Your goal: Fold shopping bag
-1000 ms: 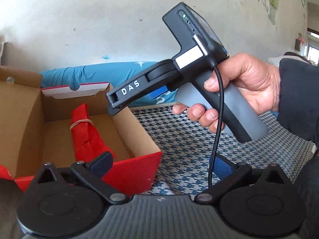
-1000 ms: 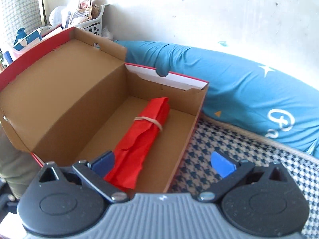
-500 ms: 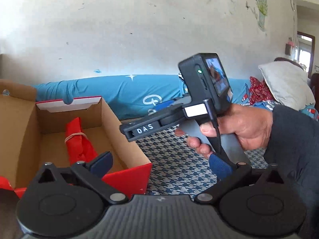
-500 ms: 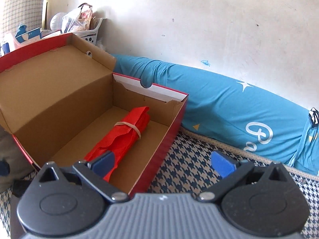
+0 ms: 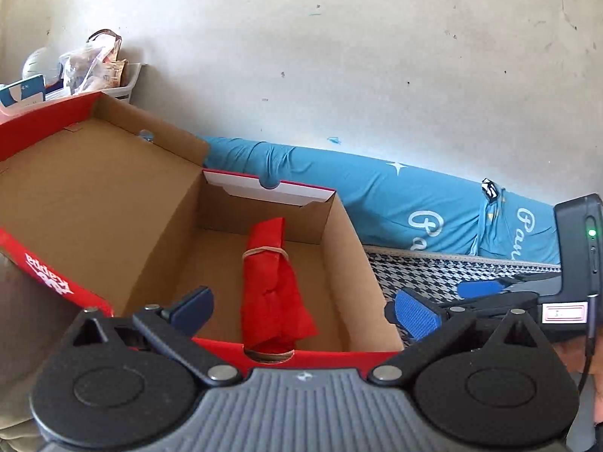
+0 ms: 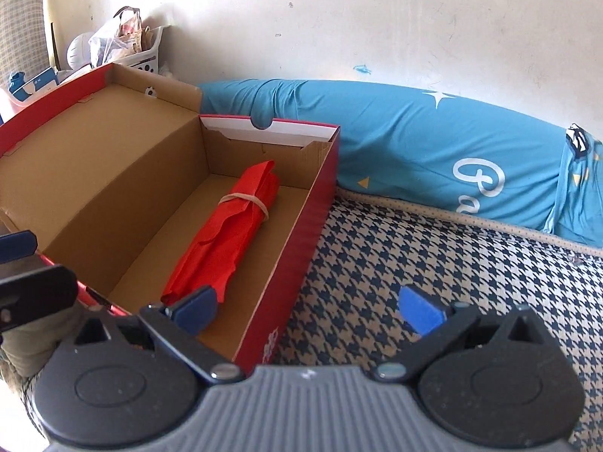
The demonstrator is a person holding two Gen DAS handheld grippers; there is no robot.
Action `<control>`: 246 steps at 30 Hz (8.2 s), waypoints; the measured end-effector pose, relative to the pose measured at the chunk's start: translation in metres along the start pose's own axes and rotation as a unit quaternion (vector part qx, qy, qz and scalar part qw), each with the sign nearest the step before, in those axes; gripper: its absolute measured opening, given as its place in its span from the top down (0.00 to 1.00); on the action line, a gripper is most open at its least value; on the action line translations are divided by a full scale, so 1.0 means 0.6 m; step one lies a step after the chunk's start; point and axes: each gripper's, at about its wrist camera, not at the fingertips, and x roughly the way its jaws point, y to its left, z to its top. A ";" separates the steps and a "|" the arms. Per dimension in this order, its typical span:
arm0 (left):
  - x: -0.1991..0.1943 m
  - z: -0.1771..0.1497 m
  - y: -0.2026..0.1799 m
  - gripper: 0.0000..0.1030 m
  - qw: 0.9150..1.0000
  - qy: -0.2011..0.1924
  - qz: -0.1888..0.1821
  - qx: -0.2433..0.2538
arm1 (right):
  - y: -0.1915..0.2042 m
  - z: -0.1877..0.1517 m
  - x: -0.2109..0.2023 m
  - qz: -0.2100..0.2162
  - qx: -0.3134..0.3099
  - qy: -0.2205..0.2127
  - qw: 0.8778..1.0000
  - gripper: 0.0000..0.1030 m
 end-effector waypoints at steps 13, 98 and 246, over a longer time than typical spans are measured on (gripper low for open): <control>-0.004 -0.003 -0.007 0.00 1.000 -0.012 0.022 0.015 | 0.037 -0.014 -0.019 -0.055 -0.033 0.028 0.998 0.00; 0.044 0.028 -0.017 0.00 0.985 0.052 0.159 0.048 | 0.013 0.013 -0.048 -0.105 0.011 -0.028 0.994 0.00; 0.069 -0.004 -0.039 0.00 0.987 0.122 0.103 0.013 | 0.037 0.034 -0.017 -0.064 0.041 0.026 0.997 0.00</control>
